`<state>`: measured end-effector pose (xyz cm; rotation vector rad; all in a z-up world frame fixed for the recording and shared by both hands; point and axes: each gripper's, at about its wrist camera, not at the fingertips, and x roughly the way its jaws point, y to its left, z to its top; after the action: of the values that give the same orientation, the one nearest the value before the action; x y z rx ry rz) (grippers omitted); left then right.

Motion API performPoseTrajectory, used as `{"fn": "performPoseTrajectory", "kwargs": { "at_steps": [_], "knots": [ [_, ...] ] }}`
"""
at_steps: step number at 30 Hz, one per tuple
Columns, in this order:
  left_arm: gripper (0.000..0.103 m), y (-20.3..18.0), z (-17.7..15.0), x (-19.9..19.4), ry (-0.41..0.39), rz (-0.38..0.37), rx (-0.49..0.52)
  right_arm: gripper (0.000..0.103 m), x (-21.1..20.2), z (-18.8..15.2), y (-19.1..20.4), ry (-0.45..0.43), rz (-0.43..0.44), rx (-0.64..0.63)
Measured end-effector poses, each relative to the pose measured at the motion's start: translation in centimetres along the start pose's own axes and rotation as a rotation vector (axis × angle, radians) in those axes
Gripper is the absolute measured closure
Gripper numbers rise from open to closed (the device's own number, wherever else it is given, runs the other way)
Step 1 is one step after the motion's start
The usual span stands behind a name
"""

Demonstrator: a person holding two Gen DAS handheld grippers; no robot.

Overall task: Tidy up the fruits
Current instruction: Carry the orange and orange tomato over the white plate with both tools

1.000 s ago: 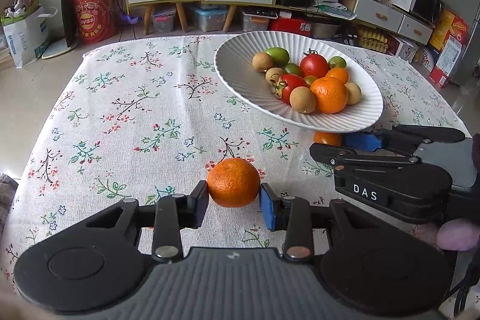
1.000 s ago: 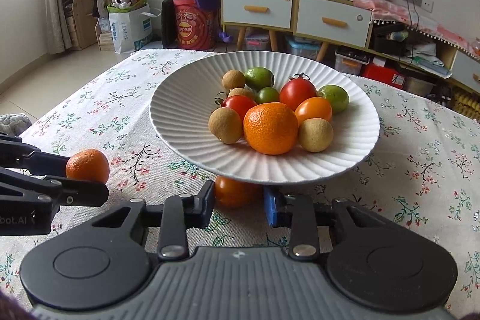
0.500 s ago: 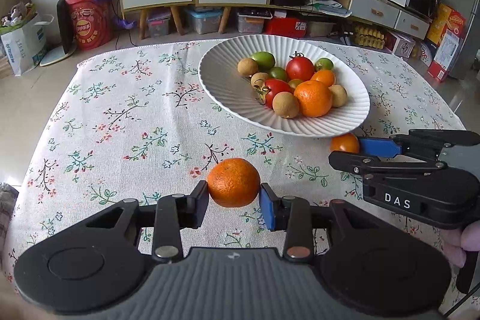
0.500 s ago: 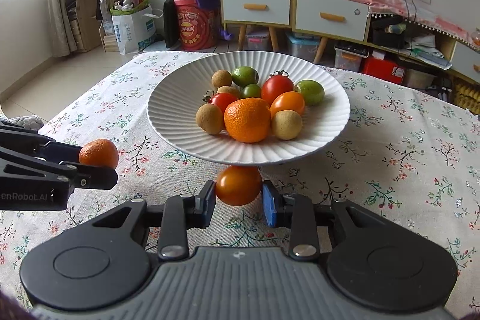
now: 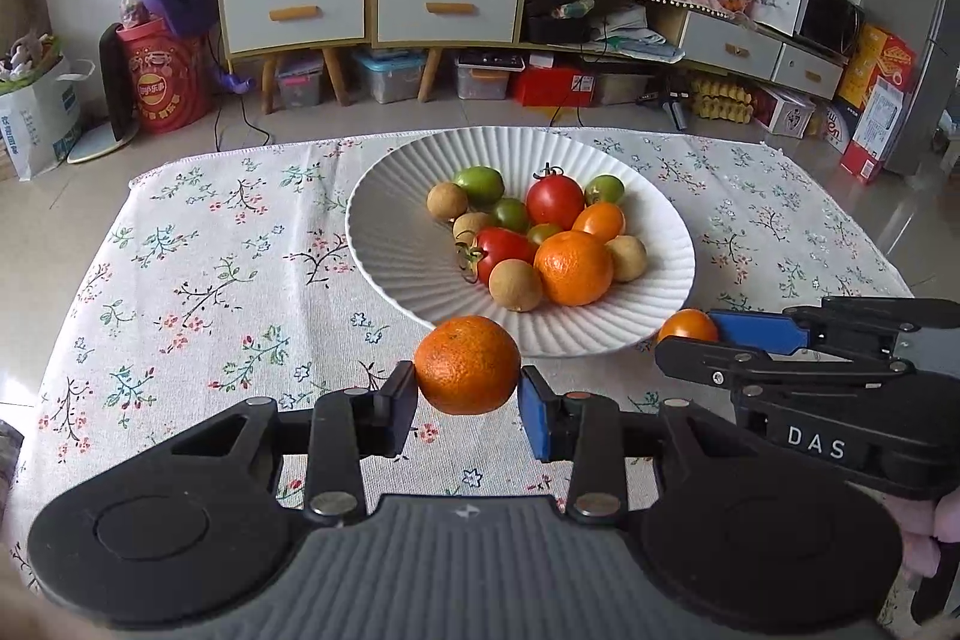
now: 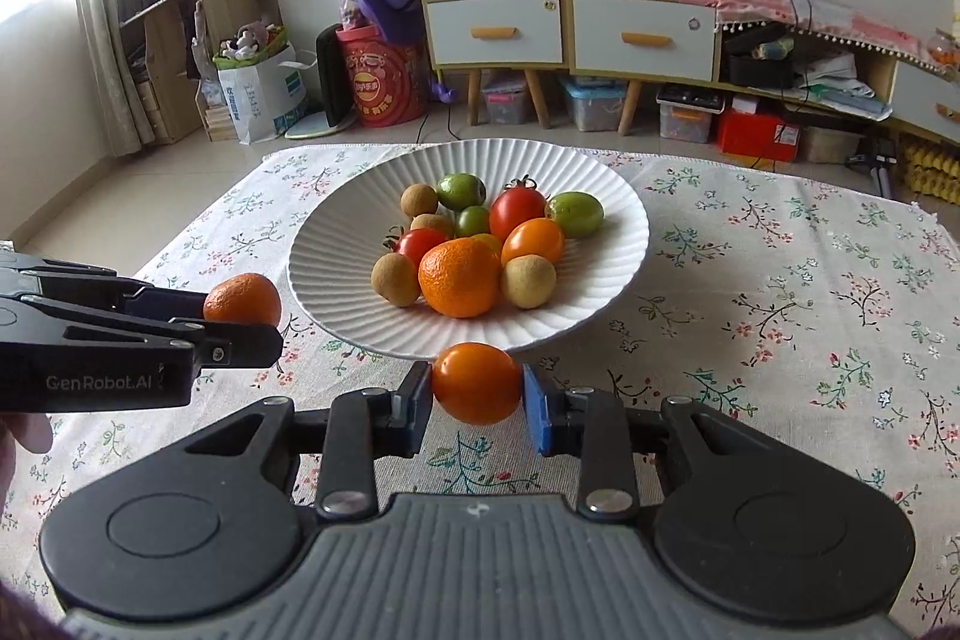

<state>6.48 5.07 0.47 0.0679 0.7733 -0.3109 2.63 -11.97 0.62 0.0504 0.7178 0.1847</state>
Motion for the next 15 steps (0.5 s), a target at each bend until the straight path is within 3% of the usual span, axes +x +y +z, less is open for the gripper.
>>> {"fn": "performPoseTrajectory", "kwargs": {
  "at_steps": [7,15],
  "knots": [
    [0.075,-0.2,1.2,1.4,-0.015,0.006,-0.027,0.079,0.2,2.0,-1.7,-0.059,-0.008,0.03],
    [0.075,-0.6,2.1,2.7,-0.008,0.022,-0.063,0.078,1.2,2.7,-4.2,-0.019,-0.005,0.143]
  ]
}}
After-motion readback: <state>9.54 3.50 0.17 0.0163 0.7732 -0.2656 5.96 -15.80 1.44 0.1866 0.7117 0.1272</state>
